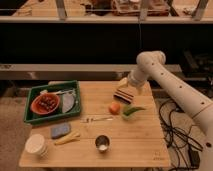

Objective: Place pepper in metal cup

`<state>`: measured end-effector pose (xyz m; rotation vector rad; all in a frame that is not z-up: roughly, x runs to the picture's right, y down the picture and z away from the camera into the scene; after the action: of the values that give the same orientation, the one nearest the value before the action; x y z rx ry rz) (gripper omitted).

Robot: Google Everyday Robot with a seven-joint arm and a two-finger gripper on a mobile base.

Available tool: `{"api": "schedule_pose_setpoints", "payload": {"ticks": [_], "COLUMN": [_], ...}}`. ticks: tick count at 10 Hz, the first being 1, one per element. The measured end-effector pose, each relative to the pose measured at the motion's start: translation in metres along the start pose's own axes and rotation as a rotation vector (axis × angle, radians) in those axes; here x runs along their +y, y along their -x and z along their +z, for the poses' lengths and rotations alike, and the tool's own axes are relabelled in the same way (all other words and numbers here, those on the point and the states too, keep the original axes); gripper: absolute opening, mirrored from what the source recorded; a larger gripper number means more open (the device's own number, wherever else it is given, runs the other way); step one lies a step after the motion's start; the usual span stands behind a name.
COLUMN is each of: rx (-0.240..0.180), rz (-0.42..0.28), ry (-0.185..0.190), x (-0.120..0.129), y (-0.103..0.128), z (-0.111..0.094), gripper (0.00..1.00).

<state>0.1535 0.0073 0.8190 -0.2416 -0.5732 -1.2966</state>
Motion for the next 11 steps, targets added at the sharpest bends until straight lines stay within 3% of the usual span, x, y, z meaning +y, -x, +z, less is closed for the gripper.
{"api": "schedule_pose_setpoints", "payload": {"ticks": [5, 8, 11], "rx": [0.030, 0.001, -0.004], "rz": [0.102, 0.135, 0.162], "ry": [0.020, 0.025, 0.052], "x": [0.050, 0.061, 0.073], "y": [0.029, 0.043, 0.052], "z": [-0.002, 0.014, 0.012], "gripper": [0.80, 0.80, 0.80]}}
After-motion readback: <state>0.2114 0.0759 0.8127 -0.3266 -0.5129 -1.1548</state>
